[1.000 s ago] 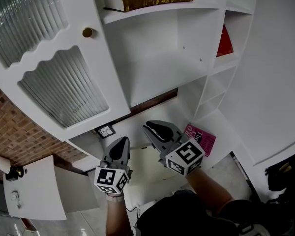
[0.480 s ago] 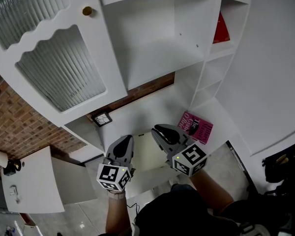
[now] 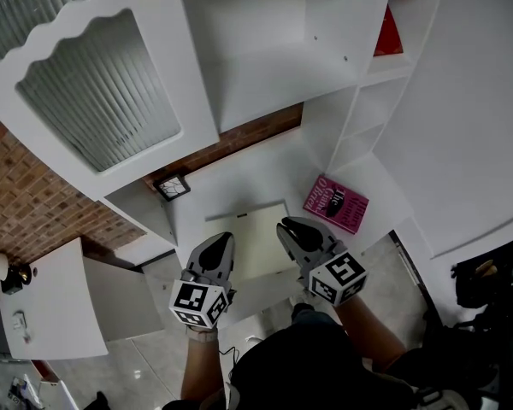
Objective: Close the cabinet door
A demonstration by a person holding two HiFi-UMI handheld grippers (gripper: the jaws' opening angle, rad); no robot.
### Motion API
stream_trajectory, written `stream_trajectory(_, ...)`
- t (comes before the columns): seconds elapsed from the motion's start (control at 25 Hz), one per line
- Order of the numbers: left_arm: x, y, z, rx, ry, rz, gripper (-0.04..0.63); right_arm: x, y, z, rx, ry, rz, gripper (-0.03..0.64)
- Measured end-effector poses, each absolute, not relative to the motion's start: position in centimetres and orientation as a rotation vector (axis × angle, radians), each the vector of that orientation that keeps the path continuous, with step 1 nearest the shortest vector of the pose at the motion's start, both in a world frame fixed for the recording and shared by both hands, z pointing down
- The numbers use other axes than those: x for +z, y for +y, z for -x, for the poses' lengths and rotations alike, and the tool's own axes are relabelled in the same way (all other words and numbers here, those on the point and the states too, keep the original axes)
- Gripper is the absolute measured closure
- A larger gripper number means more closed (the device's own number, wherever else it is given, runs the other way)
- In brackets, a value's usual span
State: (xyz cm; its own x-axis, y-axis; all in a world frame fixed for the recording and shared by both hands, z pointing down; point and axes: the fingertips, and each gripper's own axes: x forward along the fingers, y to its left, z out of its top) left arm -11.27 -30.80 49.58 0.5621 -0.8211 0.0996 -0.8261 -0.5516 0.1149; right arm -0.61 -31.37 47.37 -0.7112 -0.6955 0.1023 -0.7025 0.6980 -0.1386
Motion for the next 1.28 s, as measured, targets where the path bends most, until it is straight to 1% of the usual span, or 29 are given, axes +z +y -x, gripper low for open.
stream_trajectory(0.4,51.6,-29.3,11.1,0.064,-1.413,-2.612,0.584,49.3,-30.3,-0.6,0.278,-2.802,-1.226,0.555)
stream_trajectory(1.28,51.4,-27.4,10.8,0.079,-1.448,-2.621,0.584,49.8,-28.2,-1.1,0.248,-2.798,-1.194,0.555)
